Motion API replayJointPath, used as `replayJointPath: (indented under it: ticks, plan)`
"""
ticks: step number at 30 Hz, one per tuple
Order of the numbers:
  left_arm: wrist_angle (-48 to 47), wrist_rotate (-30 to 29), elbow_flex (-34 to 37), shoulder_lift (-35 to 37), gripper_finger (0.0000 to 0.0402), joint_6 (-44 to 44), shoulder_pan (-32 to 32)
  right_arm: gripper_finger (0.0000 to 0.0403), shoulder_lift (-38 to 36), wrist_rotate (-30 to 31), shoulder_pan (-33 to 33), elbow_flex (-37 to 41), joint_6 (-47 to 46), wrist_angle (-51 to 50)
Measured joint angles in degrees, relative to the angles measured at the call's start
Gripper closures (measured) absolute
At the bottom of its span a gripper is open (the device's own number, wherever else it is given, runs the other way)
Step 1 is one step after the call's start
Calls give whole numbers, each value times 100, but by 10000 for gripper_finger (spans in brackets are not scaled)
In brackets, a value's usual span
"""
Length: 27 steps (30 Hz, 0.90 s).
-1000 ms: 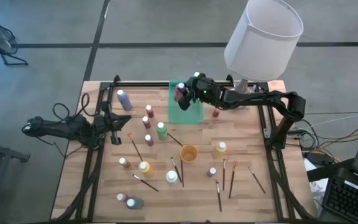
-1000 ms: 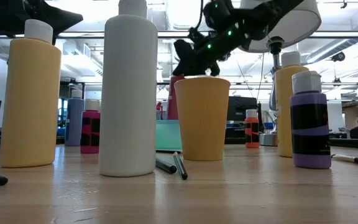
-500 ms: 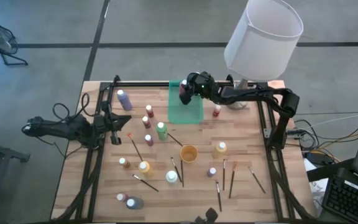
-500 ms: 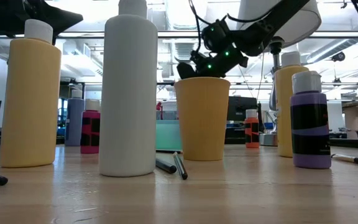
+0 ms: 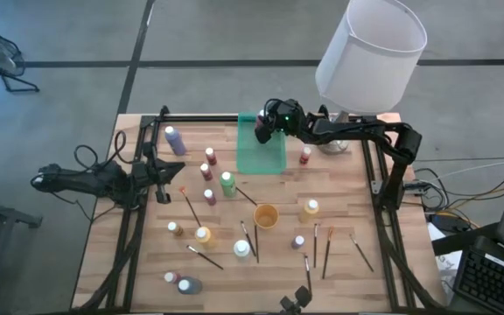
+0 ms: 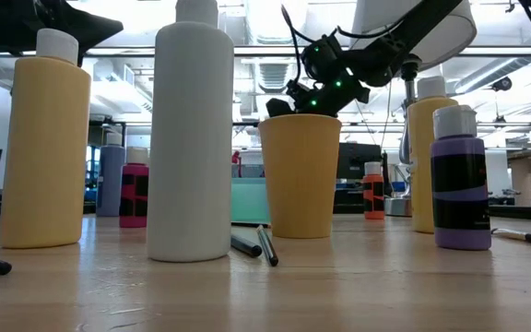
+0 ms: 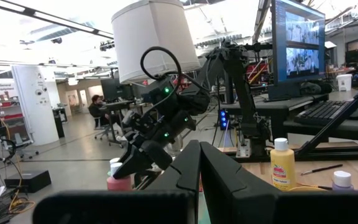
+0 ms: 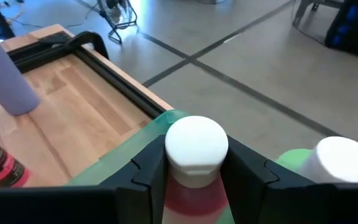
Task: Pick & Place Paint Supplies
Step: Put the large pink paint bottle into the green bin
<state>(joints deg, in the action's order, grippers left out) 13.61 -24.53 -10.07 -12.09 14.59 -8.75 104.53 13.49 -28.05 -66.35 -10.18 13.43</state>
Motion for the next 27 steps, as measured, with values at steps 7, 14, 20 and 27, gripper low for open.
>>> replayJointPath:
  ticks: [7, 14, 20, 27]
  plan:
    - [0, 1, 0, 2, 385, 0, 0, 290, 0, 19, -19, 2, 9, -112]
    - [0, 0, 0, 1, 385, 0, 0, 288, 0, 11, -9, 11, 27, -120]
    - [0, 0, 0, 2, 385, 0, 0, 285, 0, 14, -15, 61, 31, -125]
    - [0, 1, 0, 2, 385, 0, 0, 286, -4, 13, -13, 101, 29, -105]
